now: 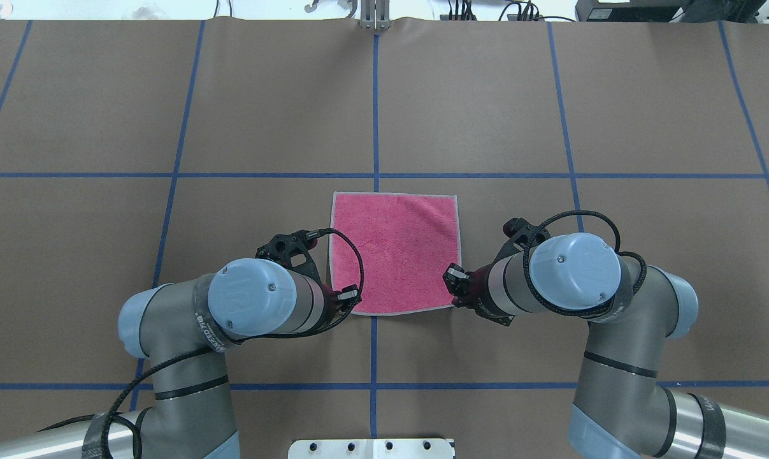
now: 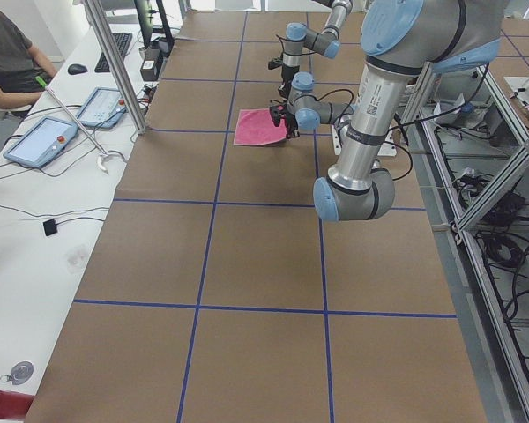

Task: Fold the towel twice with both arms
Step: 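Grasp the near towel corners with both grippers, then lift the near edge with both grippers and fold it over the far edge, then release the folded edge and raise both grippers, then move the right gripper to the folded towel's end nearest it and grasp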

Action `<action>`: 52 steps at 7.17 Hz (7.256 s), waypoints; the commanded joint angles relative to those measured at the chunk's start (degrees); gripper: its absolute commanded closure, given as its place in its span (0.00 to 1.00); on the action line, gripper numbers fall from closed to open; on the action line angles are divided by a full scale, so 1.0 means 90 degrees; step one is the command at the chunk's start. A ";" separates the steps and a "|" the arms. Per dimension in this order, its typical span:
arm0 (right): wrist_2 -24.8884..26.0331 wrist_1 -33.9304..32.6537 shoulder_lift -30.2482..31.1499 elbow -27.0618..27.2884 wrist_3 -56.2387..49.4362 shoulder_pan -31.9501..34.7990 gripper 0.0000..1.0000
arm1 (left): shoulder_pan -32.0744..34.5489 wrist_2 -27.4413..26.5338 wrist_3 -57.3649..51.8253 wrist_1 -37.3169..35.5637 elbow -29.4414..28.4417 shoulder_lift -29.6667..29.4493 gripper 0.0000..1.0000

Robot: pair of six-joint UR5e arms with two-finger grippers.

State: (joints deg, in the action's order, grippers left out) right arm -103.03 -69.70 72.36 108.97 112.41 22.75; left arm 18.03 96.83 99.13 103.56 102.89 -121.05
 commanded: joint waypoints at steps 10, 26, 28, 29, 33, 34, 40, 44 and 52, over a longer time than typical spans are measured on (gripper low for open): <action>-0.0592 -0.0019 -0.0070 0.0119 -0.0020 0.0458 1.00 | 0.0378 0.0012 0.0236 -0.0032 0.0179 -0.0124 1.00; -0.1062 0.0049 -0.1282 -0.1795 -0.0547 0.1505 1.00 | 0.1268 0.0022 0.0070 0.0672 -0.1832 -0.1033 1.00; -0.1062 0.0049 -0.1311 -0.1883 -0.0625 0.1505 1.00 | 0.1268 0.0022 0.0070 0.0681 -0.1852 -0.1033 1.00; -0.1062 0.0049 -0.1350 -0.1961 -0.0654 0.1505 0.69 | 0.1278 0.0022 0.0070 0.0701 -0.1862 -0.1033 1.00; -0.1072 0.0059 -0.1468 -0.2108 -0.0635 0.1593 0.44 | 0.1375 0.0022 0.0070 0.0955 -0.1969 -0.1033 0.32; -0.1072 0.0059 -0.1507 -0.2079 -0.0616 0.1593 0.01 | 0.1434 0.0022 0.0079 0.0974 -0.1969 -0.1043 0.00; -0.0781 0.0088 -0.1156 -0.1581 0.1291 0.1331 0.05 | 0.2020 0.0589 0.0040 0.1238 -0.1179 -0.0701 0.00; 0.0081 0.0254 -0.1001 -0.1639 0.2735 0.0637 0.31 | 0.2020 0.0589 0.0050 0.1228 -0.1188 -0.0701 0.00; -0.0125 -0.0195 -0.0921 -0.1493 0.2520 0.0636 0.37 | 0.1942 0.0559 0.0118 0.1228 -0.1256 -0.0711 0.00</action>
State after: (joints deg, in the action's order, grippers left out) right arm -104.04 -71.35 63.99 95.45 135.29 28.49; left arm 35.62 101.88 99.95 114.61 91.66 -127.44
